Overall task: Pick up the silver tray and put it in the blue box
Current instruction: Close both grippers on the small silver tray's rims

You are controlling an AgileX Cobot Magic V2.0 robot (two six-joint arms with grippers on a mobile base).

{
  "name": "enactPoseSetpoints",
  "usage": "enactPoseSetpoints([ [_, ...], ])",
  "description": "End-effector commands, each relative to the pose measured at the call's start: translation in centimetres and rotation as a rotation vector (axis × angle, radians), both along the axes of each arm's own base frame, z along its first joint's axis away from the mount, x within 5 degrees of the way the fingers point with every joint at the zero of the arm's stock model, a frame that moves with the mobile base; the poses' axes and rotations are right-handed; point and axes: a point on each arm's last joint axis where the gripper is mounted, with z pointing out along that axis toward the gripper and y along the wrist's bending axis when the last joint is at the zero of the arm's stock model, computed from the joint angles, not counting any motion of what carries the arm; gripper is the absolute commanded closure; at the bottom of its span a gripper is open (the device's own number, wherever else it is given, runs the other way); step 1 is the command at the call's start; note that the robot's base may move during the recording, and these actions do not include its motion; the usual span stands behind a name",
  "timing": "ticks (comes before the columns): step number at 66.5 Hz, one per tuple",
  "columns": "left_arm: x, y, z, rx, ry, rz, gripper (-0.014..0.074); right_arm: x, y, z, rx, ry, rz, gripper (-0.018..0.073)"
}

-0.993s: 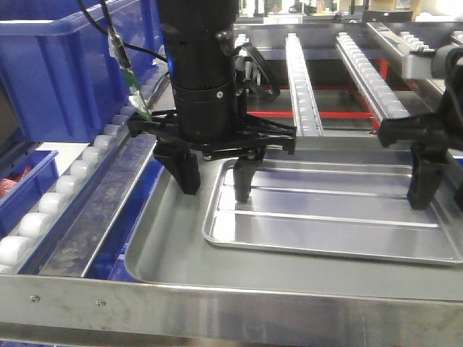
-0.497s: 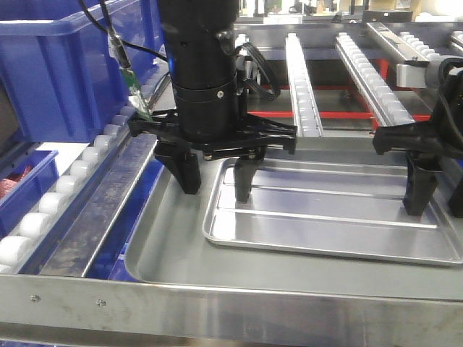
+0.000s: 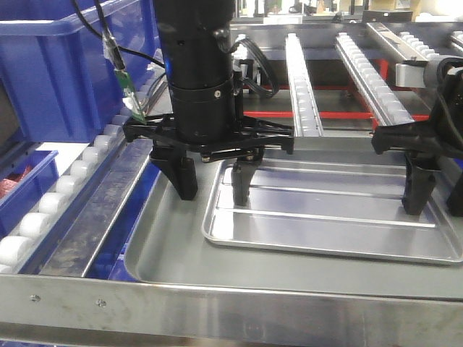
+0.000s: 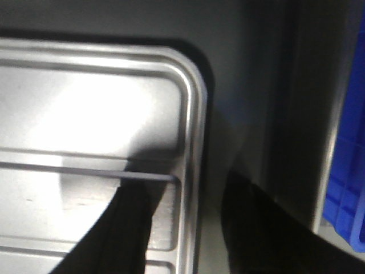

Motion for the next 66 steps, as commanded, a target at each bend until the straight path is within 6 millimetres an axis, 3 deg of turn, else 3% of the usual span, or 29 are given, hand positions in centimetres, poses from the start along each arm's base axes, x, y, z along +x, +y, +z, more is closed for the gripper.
enactPoseSetpoints([
  [1, 0.0, 0.0, 3.0, -0.067, -0.060, 0.009, 0.0291, 0.6, -0.2, 1.3, 0.001, -0.076, 0.007, 0.0207],
  [11, 0.1, -0.1, 2.2, -0.053, -0.046, 0.009, 0.0291, 0.6, -0.2, 1.3, 0.000, -0.075, 0.008, 0.0270],
  [25, 0.2, -0.2, 2.2, -0.057, -0.050, 0.008, 0.0304, 0.6, -0.2, 1.3, 0.000, -0.074, 0.008, 0.0270],
  [36, 0.1, -0.2, 2.2, -0.056, -0.049, 0.009, 0.0455, 0.6, -0.2, 1.3, -0.001, -0.072, 0.008, 0.0298],
  [47, 0.1, -0.2, 2.2, -0.056, -0.049, 0.009, 0.0708, 0.5, -0.2, 1.2, -0.004, -0.056, 0.007, 0.0494],
  [59, 0.2, 0.0, 2.4, -0.053, -0.047, 0.013, 0.0694, 0.3, -0.2, 1.5, -0.004, -0.056, 0.007, 0.0501],
  [66, 0.1, 0.1, 3.3, -0.045, -0.048, 0.017, 0.0694, -0.1, -0.3, 2.9, -0.004, -0.070, 0.009, 0.0501],
])
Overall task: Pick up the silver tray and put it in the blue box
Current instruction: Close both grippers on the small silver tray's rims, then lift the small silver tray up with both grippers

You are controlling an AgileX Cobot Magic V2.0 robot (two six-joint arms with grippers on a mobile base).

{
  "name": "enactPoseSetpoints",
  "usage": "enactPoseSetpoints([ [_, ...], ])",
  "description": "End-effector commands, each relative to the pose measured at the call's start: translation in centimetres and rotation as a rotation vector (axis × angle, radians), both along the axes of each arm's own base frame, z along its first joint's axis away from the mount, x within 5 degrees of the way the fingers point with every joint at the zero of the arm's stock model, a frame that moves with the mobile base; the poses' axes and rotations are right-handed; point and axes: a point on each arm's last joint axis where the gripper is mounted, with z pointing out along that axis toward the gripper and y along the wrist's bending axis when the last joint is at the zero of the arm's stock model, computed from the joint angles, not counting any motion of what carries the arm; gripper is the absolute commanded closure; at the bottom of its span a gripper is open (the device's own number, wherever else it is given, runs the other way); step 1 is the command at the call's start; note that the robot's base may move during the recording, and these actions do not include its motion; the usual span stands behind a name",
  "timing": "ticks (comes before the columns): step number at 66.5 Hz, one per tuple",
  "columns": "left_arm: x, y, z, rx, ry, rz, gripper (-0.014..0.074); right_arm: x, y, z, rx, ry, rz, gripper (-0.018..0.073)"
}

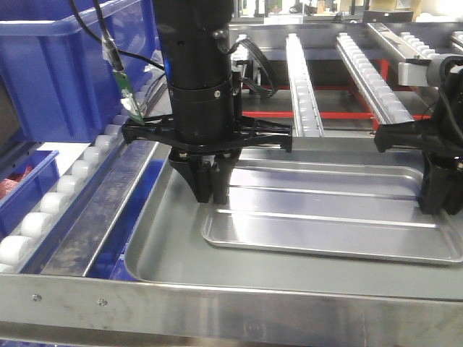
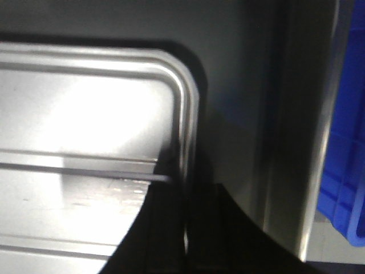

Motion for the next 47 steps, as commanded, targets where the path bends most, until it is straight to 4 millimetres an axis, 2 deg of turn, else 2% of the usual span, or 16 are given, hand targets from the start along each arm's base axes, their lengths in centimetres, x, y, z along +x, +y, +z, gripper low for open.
enactPoseSetpoints([
  [1, 0.0, 0.2, 3.7, -0.044, -0.069, -0.010, 0.0694, 0.0, -0.3, 2.7, -0.004, -0.074, 0.013, 0.0501],
  [9, -0.2, 0.7, 6.6, -0.057, -0.113, -0.008, 0.0694, -0.8, -0.4, 5.6, -0.015, -0.096, 0.019, 0.0501],
  [18, -0.9, 1.6, 10.8, -0.107, -0.183, -0.004, 0.0694, -1.9, -0.6, 9.9, -0.022, -0.162, 0.028, 0.0501],
  [29, -2.3, 3.6, 14.9, -0.123, -0.260, -0.001, 0.0694, -3.3, 0.2, 14.8, 0.001, -0.276, 0.059, 0.0501],
  [40, -4.0, 6.0, 17.3, -0.049, -0.259, 0.012, 0.0694, -4.0, 1.2, 17.0, 0.016, -0.300, 0.089, 0.0501],
  [47, -4.9, 7.0, 18.7, -0.059, -0.267, 0.014, 0.0694, -4.2, 1.9, 17.4, 0.029, -0.307, 0.105, 0.0501],
])
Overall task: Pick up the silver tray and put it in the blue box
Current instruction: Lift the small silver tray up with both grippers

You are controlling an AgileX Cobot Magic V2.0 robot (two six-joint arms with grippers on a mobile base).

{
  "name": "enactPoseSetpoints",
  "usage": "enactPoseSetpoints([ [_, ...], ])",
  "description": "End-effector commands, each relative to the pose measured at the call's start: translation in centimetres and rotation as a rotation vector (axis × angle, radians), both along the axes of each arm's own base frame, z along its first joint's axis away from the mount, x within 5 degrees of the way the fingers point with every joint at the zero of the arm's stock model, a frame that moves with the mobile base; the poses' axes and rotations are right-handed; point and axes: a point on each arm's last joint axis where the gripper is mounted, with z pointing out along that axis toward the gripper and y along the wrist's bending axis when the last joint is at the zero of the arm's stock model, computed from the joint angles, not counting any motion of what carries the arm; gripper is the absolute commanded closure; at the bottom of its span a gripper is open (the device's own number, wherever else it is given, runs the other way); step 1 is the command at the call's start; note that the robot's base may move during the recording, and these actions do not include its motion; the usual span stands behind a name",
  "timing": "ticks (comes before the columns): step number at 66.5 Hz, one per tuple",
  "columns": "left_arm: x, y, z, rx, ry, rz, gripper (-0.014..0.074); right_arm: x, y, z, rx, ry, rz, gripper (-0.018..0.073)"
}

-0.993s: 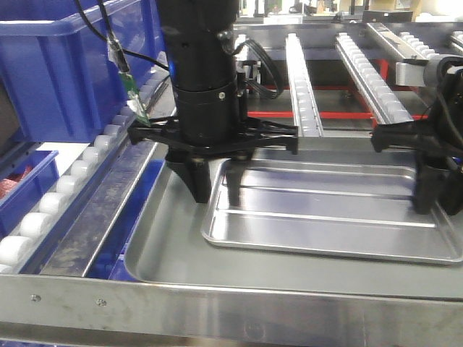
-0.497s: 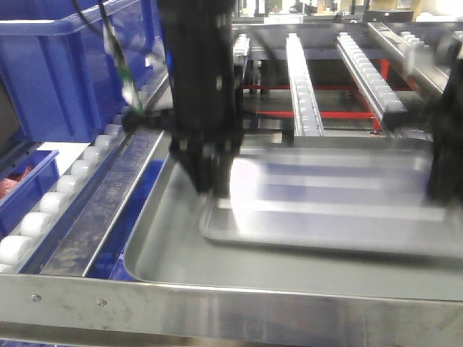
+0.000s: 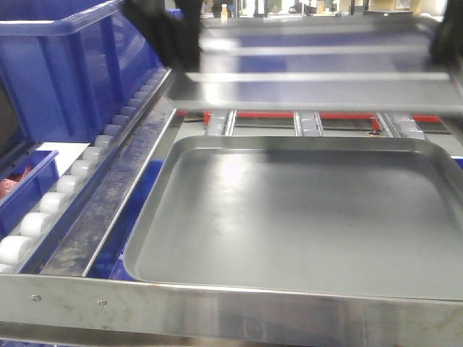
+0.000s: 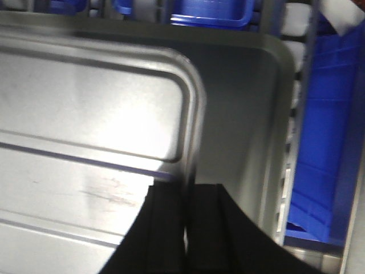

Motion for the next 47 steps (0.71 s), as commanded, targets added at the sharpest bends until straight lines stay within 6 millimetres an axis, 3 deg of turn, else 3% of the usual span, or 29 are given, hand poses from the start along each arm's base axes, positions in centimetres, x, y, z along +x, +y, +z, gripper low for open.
enactPoseSetpoints([
  [1, -1.4, 2.2, 4.0, -0.013, -0.093, -0.006, 0.0694, -0.4, 0.1, 2.5, -0.003, -0.108, 0.014, 0.0501],
  [12, -2.7, 3.0, 5.4, -0.062, -0.080, -0.007, 0.0694, -0.7, 1.2, 2.5, 0.013, -0.109, 0.031, 0.0501],
  [47, -2.1, 2.3, 3.5, -0.006, 0.002, 0.000, 0.0694, -0.7, 1.2, 2.6, 0.003, -0.116, 0.028, 0.0501],
])
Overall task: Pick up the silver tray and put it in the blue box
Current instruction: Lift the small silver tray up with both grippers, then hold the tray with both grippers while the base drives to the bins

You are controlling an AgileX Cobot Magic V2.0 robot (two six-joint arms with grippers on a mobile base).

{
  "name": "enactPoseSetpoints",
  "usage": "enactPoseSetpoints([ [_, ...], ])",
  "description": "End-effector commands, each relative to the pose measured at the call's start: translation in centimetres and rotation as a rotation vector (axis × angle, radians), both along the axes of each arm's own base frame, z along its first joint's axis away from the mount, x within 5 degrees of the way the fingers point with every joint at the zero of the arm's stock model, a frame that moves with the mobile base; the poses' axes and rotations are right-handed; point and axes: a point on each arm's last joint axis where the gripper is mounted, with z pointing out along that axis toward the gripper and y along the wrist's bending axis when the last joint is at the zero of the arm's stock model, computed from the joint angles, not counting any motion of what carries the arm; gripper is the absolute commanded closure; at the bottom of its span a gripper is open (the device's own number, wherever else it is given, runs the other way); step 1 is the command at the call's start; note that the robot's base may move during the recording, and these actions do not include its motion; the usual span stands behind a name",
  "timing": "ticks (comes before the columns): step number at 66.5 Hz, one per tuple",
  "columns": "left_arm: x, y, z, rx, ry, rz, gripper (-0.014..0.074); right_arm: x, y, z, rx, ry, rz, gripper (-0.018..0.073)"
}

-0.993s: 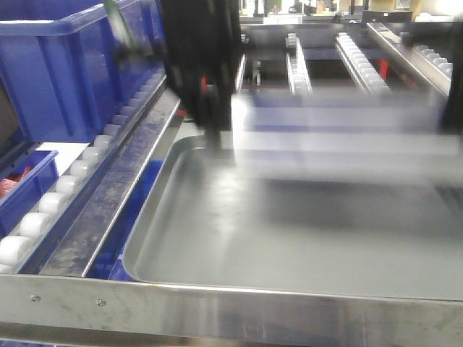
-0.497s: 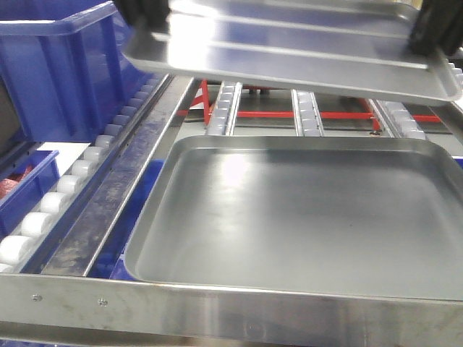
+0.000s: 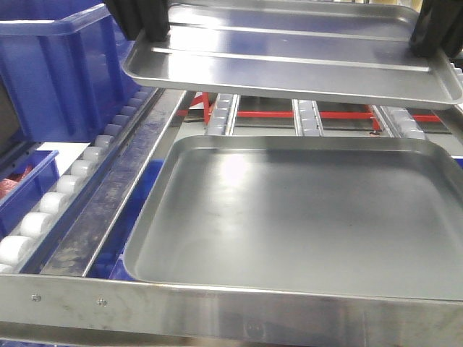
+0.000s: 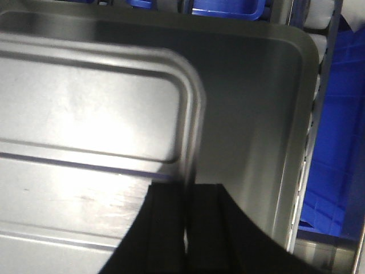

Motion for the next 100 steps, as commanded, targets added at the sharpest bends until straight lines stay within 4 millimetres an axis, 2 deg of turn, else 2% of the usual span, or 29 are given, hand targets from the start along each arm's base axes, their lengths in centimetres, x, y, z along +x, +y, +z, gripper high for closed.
enactPoseSetpoints([
  [1, -0.79, 0.98, 1.98, -0.004, -0.033, -0.002, 0.0694, -0.08, -0.32, 2.31, -0.001, -0.127, 0.014, 0.0501],
  [100, -0.76, 0.92, 1.93, -0.006, -0.032, -0.003, 0.0694, -0.10, -0.32, 2.29, -0.002, -0.125, 0.014, 0.0501],
])
